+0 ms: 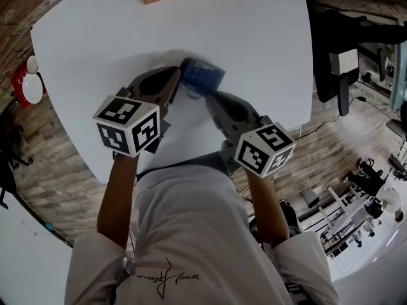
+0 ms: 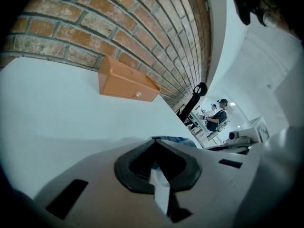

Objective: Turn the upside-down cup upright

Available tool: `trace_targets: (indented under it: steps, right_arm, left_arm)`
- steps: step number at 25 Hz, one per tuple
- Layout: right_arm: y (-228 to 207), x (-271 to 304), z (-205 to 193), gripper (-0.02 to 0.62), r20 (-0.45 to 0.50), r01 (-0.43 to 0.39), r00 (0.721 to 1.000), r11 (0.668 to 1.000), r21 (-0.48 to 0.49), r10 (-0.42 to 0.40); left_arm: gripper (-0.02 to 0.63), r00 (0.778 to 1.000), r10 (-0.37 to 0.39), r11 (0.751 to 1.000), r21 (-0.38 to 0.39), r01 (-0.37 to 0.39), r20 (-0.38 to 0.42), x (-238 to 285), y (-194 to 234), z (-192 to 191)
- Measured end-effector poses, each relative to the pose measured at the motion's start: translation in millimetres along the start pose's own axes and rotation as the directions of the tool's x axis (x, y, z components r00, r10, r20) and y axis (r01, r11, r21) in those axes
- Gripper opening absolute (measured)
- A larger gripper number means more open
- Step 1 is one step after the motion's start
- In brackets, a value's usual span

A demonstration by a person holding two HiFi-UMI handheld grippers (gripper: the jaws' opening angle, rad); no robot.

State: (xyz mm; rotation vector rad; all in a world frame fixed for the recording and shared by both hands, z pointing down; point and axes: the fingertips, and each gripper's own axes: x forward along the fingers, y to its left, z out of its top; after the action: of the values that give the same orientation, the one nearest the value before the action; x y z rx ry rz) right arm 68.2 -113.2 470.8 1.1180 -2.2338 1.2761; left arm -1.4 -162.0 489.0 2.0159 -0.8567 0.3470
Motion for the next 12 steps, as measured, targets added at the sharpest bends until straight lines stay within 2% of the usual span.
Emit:
trace_targets:
  steps: [8, 12]
  right_arm:
    - [3, -5, -5, 0.023, -0.046, 0.026, 0.999, 0.997, -0.079, -0.03]
    - [0, -8, -5, 0.023, -0.055, 0.041, 0.997, 0.995, -0.094, -0.046]
  left_arm:
    - [0.011, 0.999, 0.042, 0.999, 0.013, -0.042, 0.004, -3, -4, -11]
    - [0.011, 1.0, 0.025, 1.0, 0.006, -0.025, 0.003, 1, -6, -14]
